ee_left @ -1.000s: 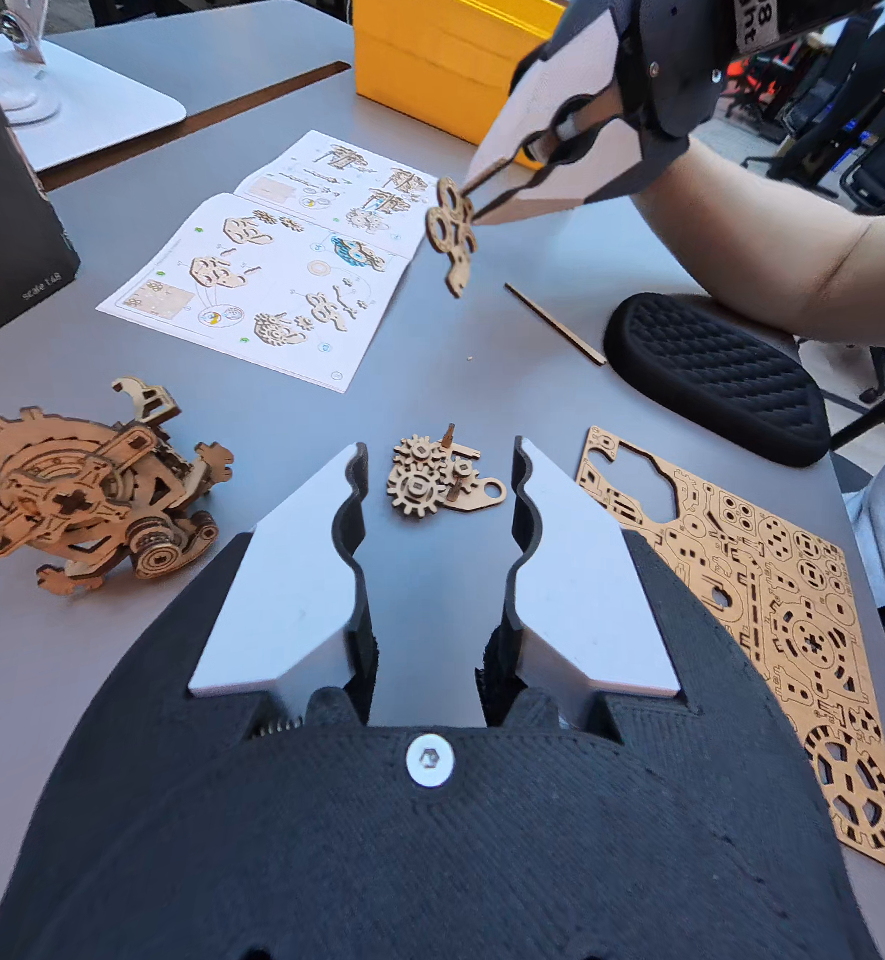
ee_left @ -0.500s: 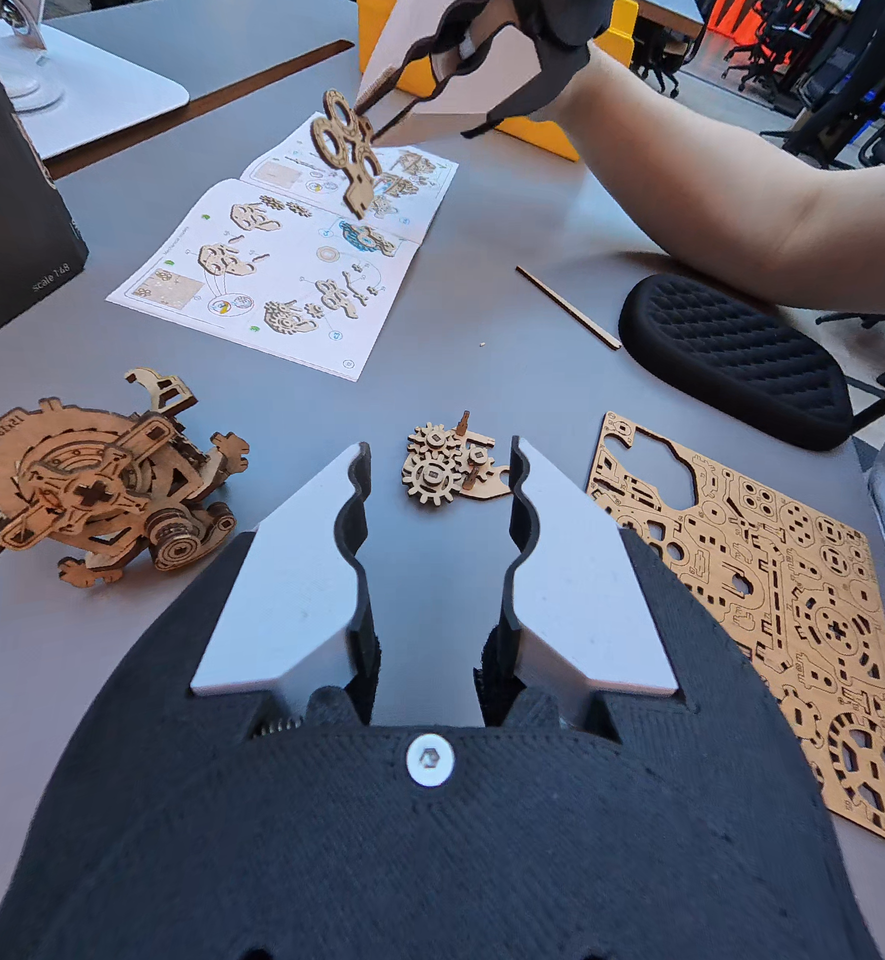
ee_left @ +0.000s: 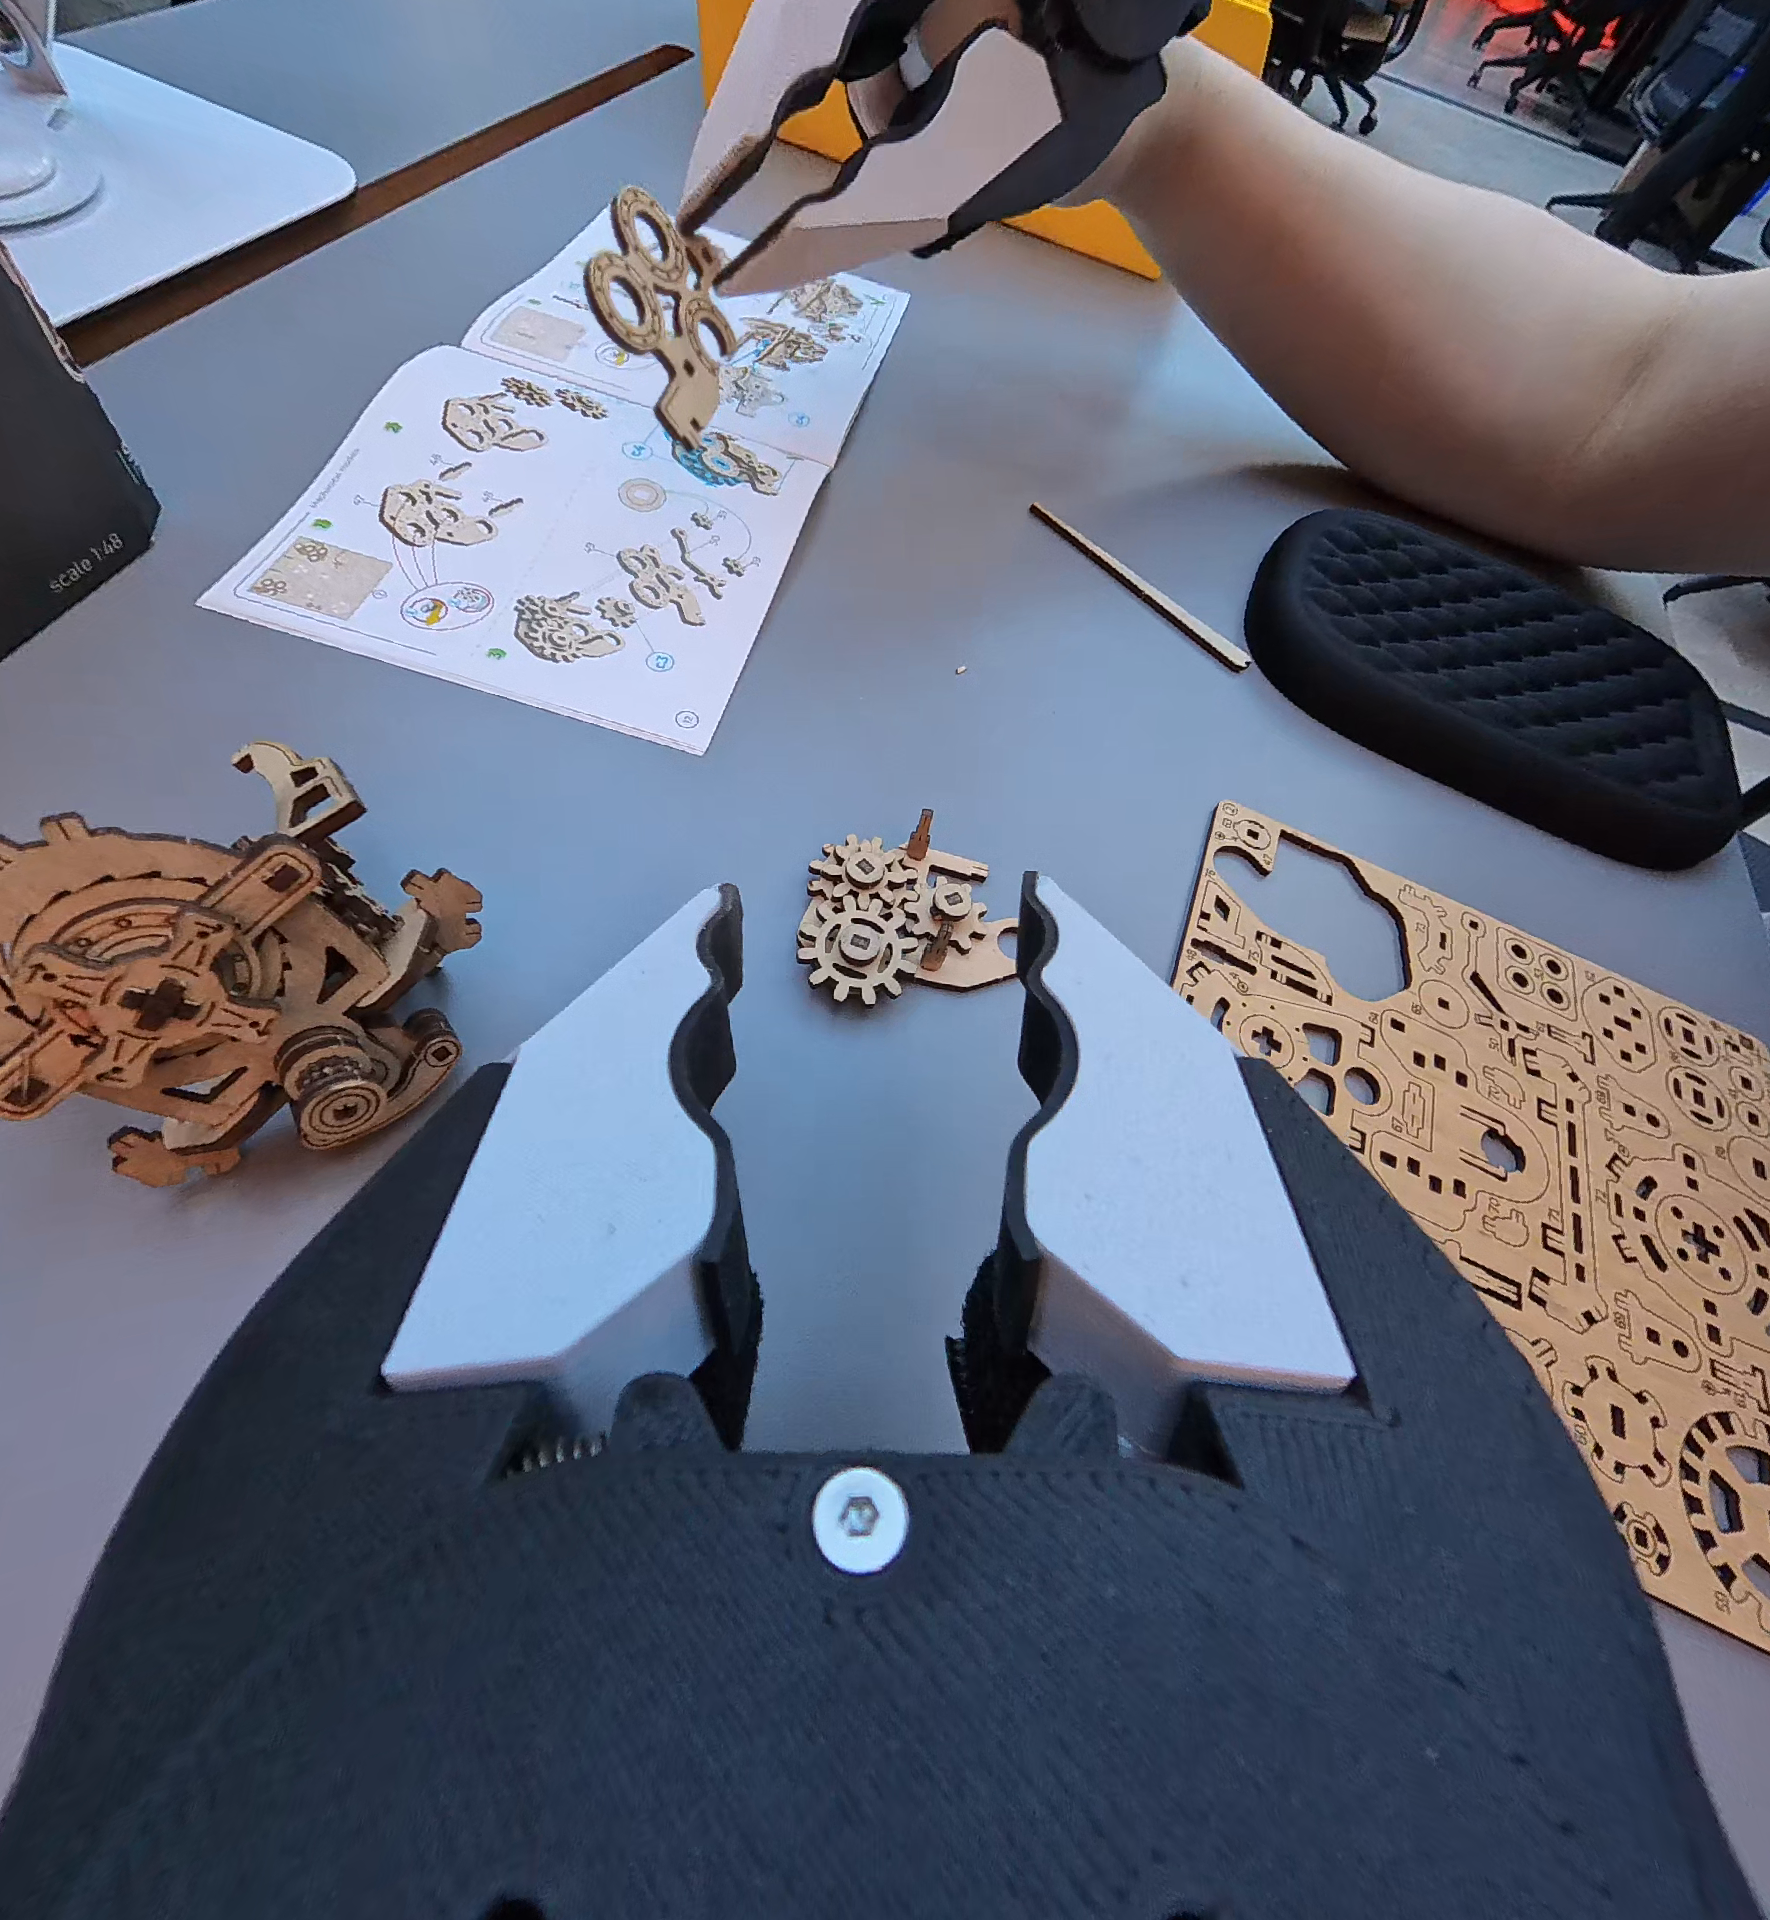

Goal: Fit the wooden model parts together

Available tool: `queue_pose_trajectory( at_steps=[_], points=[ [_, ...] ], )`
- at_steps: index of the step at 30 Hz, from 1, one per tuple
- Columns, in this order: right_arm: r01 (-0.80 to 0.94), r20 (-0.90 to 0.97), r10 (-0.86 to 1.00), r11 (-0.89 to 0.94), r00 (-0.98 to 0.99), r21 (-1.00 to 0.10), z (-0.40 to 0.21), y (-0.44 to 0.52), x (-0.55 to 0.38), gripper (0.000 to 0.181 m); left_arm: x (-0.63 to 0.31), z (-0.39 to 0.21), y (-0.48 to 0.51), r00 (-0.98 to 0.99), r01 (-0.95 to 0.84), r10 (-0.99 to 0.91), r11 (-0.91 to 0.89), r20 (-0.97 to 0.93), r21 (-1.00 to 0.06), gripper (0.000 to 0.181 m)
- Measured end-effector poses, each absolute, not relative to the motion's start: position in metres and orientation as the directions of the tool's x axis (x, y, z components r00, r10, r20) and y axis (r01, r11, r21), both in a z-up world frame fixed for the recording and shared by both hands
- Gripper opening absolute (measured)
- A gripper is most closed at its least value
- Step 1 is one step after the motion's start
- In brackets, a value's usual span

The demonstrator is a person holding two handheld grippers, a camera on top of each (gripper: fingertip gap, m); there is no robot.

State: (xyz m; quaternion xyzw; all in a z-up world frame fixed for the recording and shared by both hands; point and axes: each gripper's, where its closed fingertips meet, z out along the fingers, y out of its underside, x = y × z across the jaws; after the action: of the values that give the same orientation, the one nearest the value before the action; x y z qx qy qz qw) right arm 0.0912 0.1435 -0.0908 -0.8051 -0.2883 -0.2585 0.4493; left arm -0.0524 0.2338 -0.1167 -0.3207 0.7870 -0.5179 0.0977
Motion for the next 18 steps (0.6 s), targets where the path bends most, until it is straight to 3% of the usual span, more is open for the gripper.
queue_pose_trajectory(
  at_steps=[18],
  points=[
    [0.661,0.663,0.199,-0.485,0.721,-0.573,-0.089,0.126,0.110,0.009,-0.054,-0.120,0.233,-0.780,-0.406,-0.601,0.275,0.174,-0.871,0.052]
  ],
)
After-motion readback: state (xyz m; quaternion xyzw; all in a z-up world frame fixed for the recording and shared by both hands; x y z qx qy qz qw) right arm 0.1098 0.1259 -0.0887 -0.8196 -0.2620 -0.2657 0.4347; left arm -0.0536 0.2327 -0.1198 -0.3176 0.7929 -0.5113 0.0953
